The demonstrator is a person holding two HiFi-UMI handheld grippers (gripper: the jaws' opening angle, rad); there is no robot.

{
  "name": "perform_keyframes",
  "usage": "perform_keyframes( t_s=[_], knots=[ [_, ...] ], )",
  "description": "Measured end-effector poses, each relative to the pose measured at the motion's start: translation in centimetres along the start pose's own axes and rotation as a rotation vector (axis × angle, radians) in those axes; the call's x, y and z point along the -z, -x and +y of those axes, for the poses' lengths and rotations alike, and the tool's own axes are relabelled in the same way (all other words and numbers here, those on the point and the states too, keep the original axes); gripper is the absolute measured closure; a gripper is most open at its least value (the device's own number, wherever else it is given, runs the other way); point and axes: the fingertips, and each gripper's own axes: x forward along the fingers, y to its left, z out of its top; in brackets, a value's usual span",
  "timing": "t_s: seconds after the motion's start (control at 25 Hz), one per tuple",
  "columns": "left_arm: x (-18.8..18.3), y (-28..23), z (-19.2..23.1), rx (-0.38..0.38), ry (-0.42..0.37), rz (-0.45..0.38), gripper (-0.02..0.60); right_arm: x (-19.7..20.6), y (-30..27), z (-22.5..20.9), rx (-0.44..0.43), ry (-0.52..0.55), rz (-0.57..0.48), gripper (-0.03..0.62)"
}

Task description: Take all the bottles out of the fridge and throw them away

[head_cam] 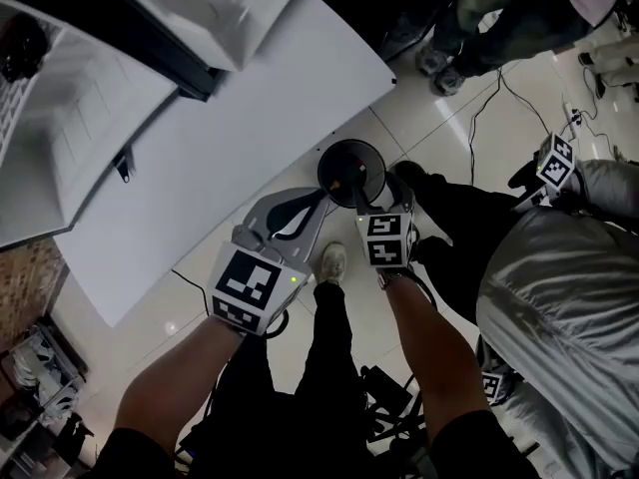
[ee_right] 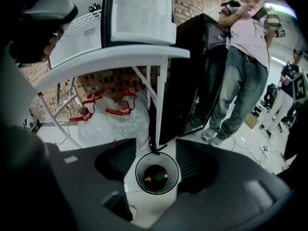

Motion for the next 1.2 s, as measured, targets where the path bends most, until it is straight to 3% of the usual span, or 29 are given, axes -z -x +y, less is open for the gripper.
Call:
perform_keyframes(
  t_s=[0.6,1.2],
  knots=[
    [-9.5,14.1,0.2,-0.155,-0.038,-0.203,0.578,-16.8,17.8,6.6,-0.034,0.084,-0.305,0.333],
    [-13.1,24.5,2.5,-0.301,-0.051,-0.321,0.578,-27.4,25.5,13.7,-0.098,0.211,-0.488,0.350]
  ],
)
